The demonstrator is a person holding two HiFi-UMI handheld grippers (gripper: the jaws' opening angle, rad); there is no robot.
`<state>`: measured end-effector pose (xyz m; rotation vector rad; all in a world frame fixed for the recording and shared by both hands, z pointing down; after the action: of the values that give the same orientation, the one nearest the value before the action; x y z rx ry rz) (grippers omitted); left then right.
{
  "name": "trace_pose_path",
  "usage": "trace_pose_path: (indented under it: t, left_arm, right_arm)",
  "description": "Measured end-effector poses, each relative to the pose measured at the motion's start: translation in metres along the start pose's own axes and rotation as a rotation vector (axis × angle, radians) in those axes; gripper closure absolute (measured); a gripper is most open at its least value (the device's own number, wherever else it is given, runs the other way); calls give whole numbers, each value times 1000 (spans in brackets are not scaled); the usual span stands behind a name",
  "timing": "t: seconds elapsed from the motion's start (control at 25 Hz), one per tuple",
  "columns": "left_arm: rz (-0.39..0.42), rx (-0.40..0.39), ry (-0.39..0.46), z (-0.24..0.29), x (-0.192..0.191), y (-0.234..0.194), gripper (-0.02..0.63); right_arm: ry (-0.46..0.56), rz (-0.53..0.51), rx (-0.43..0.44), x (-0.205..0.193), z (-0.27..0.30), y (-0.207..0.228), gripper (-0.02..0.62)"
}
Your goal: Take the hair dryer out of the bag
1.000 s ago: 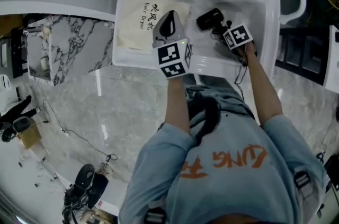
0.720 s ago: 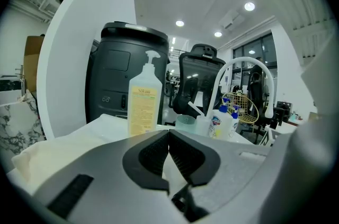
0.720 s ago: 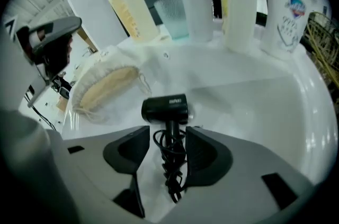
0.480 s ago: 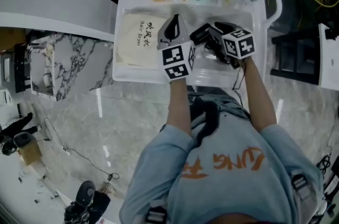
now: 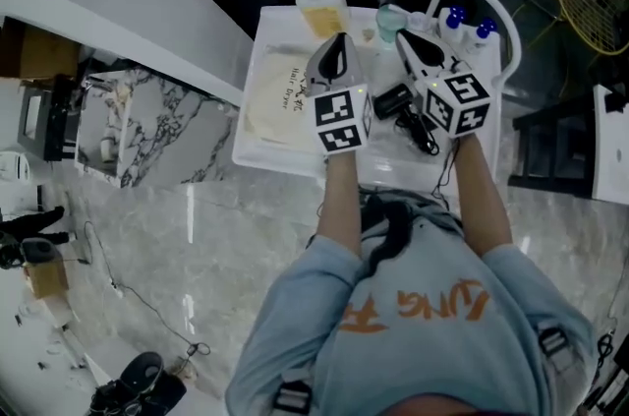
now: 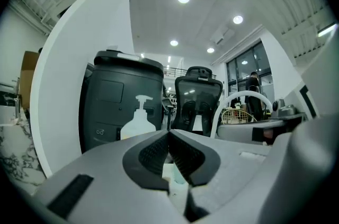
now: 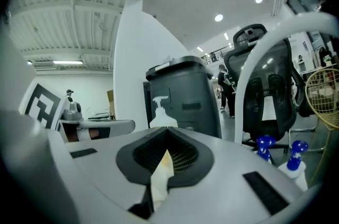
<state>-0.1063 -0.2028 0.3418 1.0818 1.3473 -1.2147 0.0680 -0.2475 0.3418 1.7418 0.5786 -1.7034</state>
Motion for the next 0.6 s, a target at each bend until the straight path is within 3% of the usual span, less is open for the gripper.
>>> trace_pose_path:
  t: [0.2, 0.36, 0.6]
  left_arm:
    - [24, -10, 53, 3, 24, -2, 603]
    - [52, -33, 101, 5, 38, 4, 603]
    - [75, -41, 108, 7, 45, 11, 603]
  right_arm:
    - [119, -41, 3, 36, 3, -2, 598]
    - [102, -84, 3, 49, 4, -4, 598]
    - [109, -103, -38, 56, 1, 3, 598]
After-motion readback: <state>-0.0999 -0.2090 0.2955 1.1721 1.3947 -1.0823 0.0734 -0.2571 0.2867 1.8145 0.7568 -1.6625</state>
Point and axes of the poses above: the fingertips, and each gripper's own axes: z forward along the fingers, y to its right, x out of its top, the point moved 9 cm from there along -z, backward along the fingers, and after that the axes turned 7 degrees about y, right-handed, at the moved point
